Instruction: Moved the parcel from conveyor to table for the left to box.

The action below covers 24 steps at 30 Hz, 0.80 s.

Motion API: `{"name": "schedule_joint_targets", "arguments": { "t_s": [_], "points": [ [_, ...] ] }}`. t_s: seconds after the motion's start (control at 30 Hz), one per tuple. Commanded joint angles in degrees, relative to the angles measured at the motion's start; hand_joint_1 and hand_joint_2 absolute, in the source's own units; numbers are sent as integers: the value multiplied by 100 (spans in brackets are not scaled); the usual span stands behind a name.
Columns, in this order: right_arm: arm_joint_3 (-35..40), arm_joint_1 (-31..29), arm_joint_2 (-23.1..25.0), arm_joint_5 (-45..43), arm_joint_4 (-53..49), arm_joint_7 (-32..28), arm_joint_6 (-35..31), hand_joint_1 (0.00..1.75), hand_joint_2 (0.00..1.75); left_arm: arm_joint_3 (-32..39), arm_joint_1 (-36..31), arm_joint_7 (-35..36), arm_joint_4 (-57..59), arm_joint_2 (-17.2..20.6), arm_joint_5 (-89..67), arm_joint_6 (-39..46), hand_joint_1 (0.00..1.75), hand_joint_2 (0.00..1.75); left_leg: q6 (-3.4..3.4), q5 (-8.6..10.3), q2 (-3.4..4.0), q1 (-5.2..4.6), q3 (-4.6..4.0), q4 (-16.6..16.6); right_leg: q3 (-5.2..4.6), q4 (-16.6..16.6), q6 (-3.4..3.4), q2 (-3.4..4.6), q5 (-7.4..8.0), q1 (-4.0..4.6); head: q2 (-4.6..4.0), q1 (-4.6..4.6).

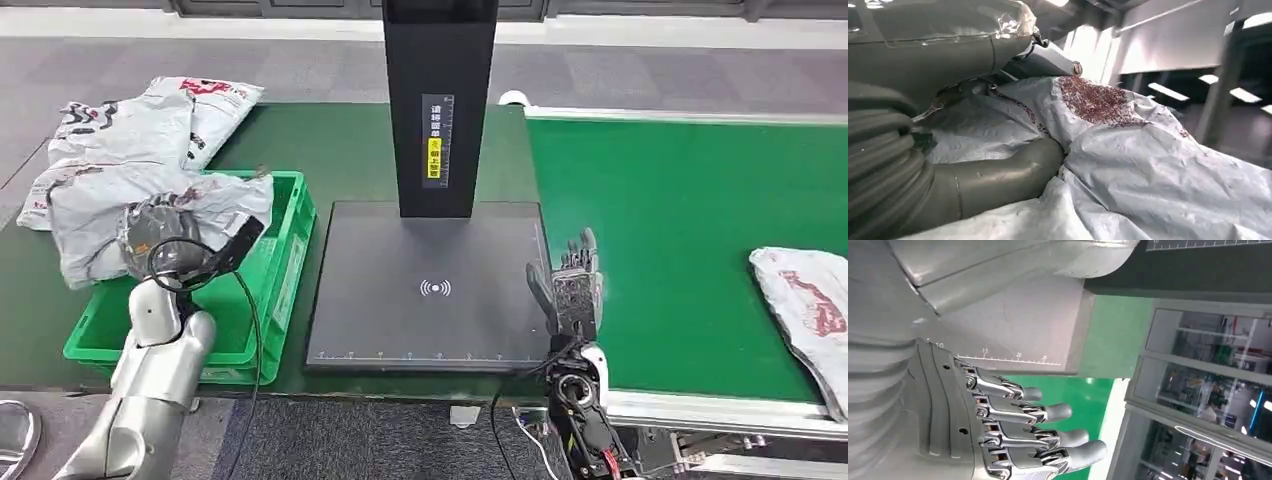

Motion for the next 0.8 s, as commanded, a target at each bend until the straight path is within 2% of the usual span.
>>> {"name": "schedule_joint_targets", "arguments": {
  "t_s": [0.03,0.67,0.7,0.73,0.77,0.8],
  "points": [
    [-32,-305,-20,-15,430,39,-3,0,175,530,-134,25,831,219,6,7,175,175,3,-2,8,-3,12,-7,11,-7,1,6,1,-2,-2,0],
    [-51,-272,-43,-11,386,48,10,0,175,546,-140,59,771,179,4,7,175,175,2,-2,1,-2,1,-2,4,-7,0,-2,1,-1,0,0],
    [-69,-253,-47,5,361,66,-10,0,175,561,-141,159,830,211,-87,7,175,175,2,-2,3,-2,7,-6,10,-11,-1,0,1,-1,0,0],
    [-236,39,-19,140,2,202,-23,0,175,530,-336,615,1230,376,-469,7,175,175,3,-1,3,-1,7,-5,9,-10,0,-1,2,1,0,0],
    [-236,51,-15,154,-5,214,-15,0,175,536,-333,617,1230,378,-457,7,175,175,4,-1,4,-1,14,-8,15,-13,0,0,2,1,-2,0],
    [-230,81,-8,200,-14,257,15,0,175,555,-469,663,1738,434,-429,7,175,175,4,-2,7,1,10,-7,11,-12,0,2,3,2,0,0]
  ]
}}
